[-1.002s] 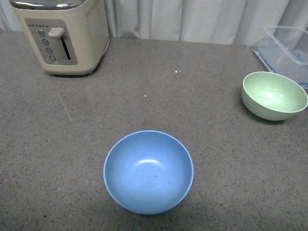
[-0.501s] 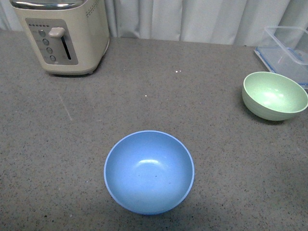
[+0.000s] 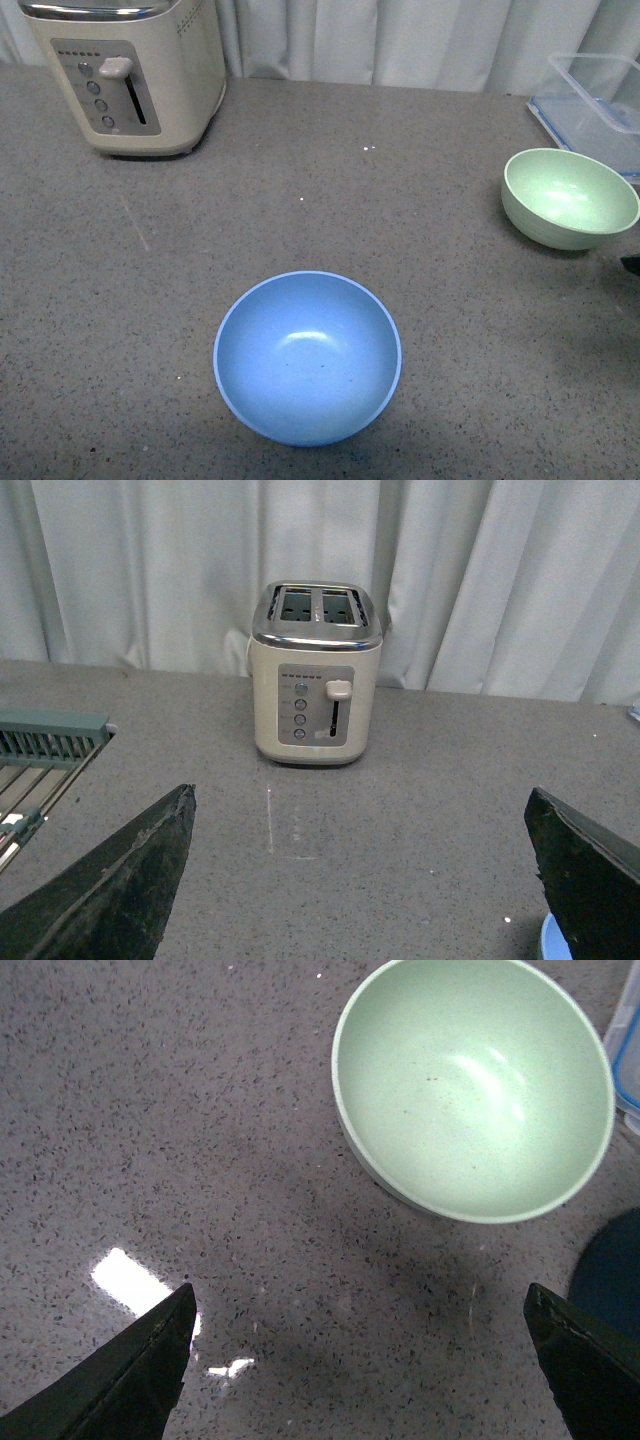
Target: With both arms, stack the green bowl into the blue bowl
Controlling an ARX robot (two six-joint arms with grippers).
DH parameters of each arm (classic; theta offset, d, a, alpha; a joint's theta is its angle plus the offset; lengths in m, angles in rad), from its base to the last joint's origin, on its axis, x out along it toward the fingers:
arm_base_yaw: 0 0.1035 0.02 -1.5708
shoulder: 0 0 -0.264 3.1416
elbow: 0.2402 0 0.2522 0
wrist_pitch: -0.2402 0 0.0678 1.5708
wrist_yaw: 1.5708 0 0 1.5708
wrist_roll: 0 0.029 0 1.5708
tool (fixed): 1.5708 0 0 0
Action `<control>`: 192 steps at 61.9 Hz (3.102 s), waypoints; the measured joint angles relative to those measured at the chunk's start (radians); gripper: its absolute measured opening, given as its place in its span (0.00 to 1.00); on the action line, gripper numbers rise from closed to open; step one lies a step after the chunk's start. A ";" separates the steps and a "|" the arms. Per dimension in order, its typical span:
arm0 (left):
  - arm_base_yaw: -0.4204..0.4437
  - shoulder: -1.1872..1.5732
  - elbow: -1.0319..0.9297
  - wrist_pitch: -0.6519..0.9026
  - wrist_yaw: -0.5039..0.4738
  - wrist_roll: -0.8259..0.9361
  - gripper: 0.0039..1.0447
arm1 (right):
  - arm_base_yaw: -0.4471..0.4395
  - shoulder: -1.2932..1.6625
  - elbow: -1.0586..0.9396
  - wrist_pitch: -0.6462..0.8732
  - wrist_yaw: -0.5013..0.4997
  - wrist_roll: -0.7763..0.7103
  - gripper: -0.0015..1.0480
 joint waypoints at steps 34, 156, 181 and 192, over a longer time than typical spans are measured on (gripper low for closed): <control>0.000 0.000 0.000 0.000 0.000 0.000 0.94 | 0.080 0.263 0.310 -0.158 -0.012 -0.067 0.91; 0.000 0.000 0.000 0.000 0.000 0.000 0.94 | 0.288 0.125 0.276 -0.351 -0.051 -0.319 0.02; 0.000 0.000 0.000 0.000 0.000 0.000 0.94 | 0.601 -0.069 0.106 -0.381 -0.117 -0.378 0.02; 0.000 0.000 0.000 0.000 0.000 0.000 0.94 | 0.670 -0.039 0.119 -0.356 -0.108 -0.348 0.02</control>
